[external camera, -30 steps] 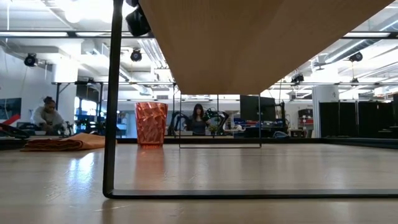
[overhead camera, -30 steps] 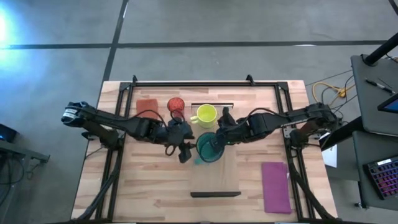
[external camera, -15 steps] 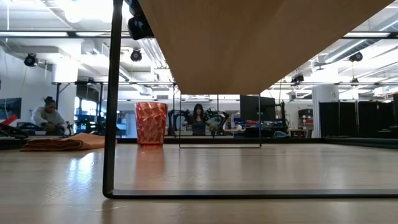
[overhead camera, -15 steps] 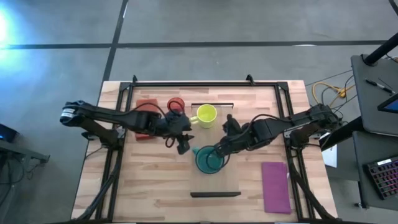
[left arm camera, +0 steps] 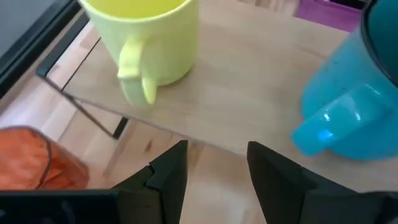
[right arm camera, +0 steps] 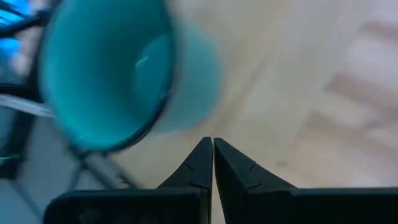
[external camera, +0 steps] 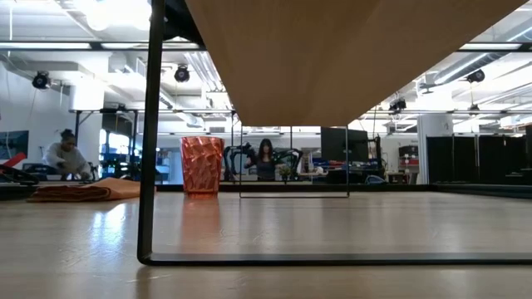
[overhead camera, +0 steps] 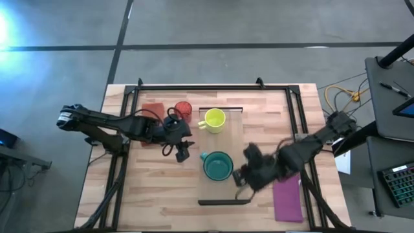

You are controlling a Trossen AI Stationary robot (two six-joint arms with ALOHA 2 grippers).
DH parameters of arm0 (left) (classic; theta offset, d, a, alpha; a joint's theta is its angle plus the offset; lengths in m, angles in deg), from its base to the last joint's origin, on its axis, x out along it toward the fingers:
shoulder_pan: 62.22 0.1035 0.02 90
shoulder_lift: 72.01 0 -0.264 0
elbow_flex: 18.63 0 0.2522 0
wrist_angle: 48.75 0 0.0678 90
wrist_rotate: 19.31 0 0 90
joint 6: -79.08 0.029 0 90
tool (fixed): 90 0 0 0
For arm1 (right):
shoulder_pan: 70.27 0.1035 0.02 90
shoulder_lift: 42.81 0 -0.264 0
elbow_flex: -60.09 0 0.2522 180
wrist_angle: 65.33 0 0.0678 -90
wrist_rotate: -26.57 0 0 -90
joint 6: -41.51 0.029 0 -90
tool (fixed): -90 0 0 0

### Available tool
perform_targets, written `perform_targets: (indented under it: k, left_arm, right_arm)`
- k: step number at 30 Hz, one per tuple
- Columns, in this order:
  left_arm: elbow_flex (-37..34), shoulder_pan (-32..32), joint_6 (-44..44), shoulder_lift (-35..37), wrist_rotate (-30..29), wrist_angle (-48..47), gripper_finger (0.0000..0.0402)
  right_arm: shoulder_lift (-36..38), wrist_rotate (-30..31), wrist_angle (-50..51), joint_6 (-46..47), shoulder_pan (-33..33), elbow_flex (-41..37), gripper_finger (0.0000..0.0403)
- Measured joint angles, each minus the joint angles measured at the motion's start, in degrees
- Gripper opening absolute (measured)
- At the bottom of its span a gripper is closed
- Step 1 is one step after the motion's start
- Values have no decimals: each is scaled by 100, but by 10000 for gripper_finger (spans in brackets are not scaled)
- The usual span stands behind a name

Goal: Stack small to large cups/mugs on shelf
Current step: Put the blue mug on the shelf

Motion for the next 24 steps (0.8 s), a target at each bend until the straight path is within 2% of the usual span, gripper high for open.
perform_targets:
  k: [5,11,24]
  left_arm:
    - [-79,-3,227,-28,9,345,152]
    - [-230,1,262,-28,81,658,152]
    - [-327,1,274,-30,193,836,152]
  right_arm:
    - [-406,533,-629,597,239,12,9]
    - [-691,624,-1038,571,152,77,9]
    - [-661,989,-922,355,-200,102,9]
